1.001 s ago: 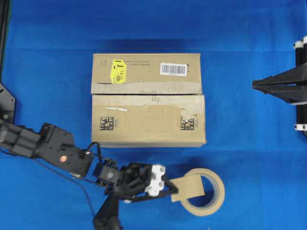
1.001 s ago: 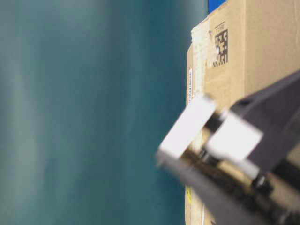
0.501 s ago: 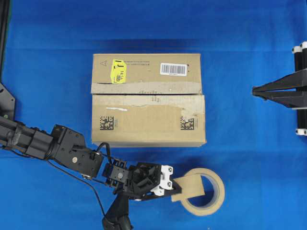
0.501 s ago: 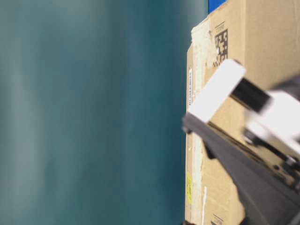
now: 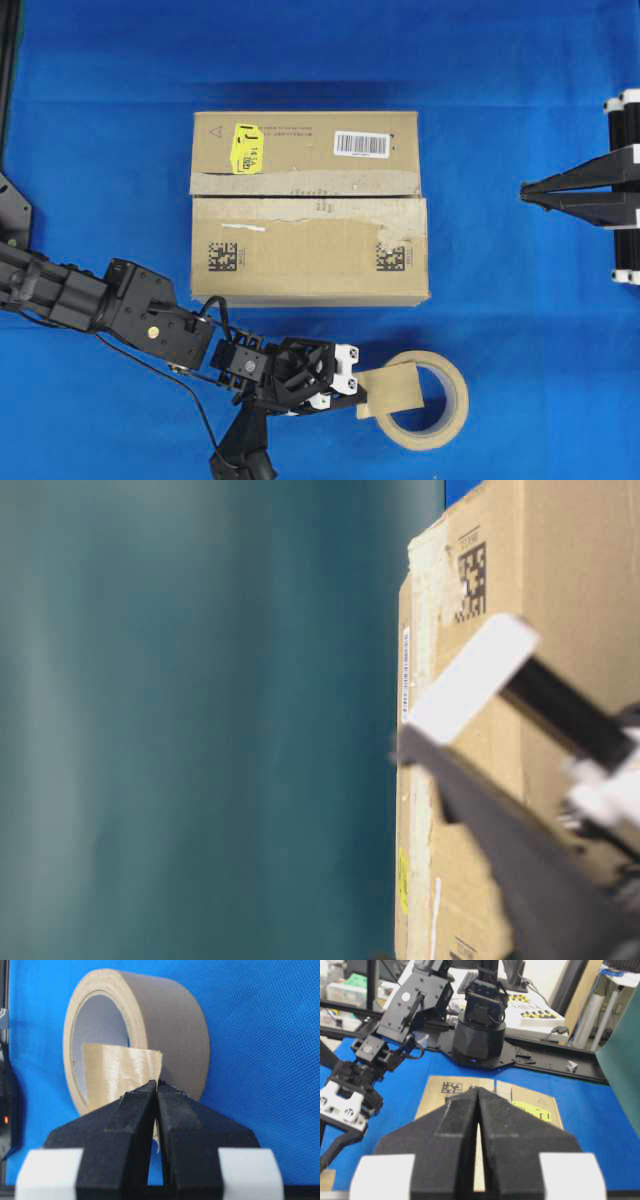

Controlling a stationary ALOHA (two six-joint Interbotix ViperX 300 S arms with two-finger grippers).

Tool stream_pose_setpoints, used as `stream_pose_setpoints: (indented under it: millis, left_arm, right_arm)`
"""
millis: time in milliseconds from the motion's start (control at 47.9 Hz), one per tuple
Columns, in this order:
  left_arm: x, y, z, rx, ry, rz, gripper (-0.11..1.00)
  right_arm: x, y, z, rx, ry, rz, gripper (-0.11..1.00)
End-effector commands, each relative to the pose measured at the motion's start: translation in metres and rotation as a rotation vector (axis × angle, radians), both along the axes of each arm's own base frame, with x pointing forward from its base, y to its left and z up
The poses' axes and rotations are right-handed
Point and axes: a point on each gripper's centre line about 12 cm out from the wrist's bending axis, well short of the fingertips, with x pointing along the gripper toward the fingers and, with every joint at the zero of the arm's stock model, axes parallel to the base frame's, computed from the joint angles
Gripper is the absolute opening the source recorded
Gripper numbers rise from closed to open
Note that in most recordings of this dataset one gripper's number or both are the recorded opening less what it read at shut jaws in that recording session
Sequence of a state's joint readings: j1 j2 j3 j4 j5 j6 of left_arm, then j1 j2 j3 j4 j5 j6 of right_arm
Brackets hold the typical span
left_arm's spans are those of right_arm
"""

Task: Apply tape along the seams of the closed cardboard box to seal it securely.
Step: 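Pinch the free end of the tape strip with the left gripper, then peel the strip off the roll and carry it to the box's left seam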

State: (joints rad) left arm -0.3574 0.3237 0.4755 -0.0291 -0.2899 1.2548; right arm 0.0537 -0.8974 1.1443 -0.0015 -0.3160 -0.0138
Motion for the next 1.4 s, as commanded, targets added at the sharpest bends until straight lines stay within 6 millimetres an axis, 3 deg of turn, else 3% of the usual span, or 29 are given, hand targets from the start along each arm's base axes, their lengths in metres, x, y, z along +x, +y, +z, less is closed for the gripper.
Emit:
stream_pose_setpoints:
  millis: [0,188,376,689,876,1064,1377]
  left_arm:
    - [0.001,0.003,0.037,-0.004,-0.069,-0.005,0.00]
    - [-0.007,0.010,0.064,0.068,-0.104,-0.036,0.00]
    - [-0.018,0.031,0.089,0.113,-0.164,-0.028,0.00]
    - [-0.056,0.066,0.127,0.143,-0.313,0.014,0.00]
    - [-0.074,0.095,0.133,0.201,-0.341,0.059,0.00]
    - [-0.078,0.128,0.135,0.223,-0.339,0.145,0.00]
    - [-0.076,0.154,0.128,0.245,-0.270,0.207,0.00]
  right_arm:
    - [0.002,0.001,0.009,-0.003,-0.025,0.002,0.00]
    - [0.002,0.001,0.009,-0.003,-0.023,0.002,0.00]
    - [0.002,0.001,0.010,-0.003,-0.026,0.002,0.00]
    - [0.005,0.001,0.030,-0.025,-0.049,0.003,0.00]
    - [0.007,0.001,0.039,-0.051,-0.066,-0.001,0.00]
    - [0.009,0.001,0.041,-0.062,-0.066,0.000,0.00]
    - [0.012,0.003,0.038,-0.105,-0.057,0.010,0.00]
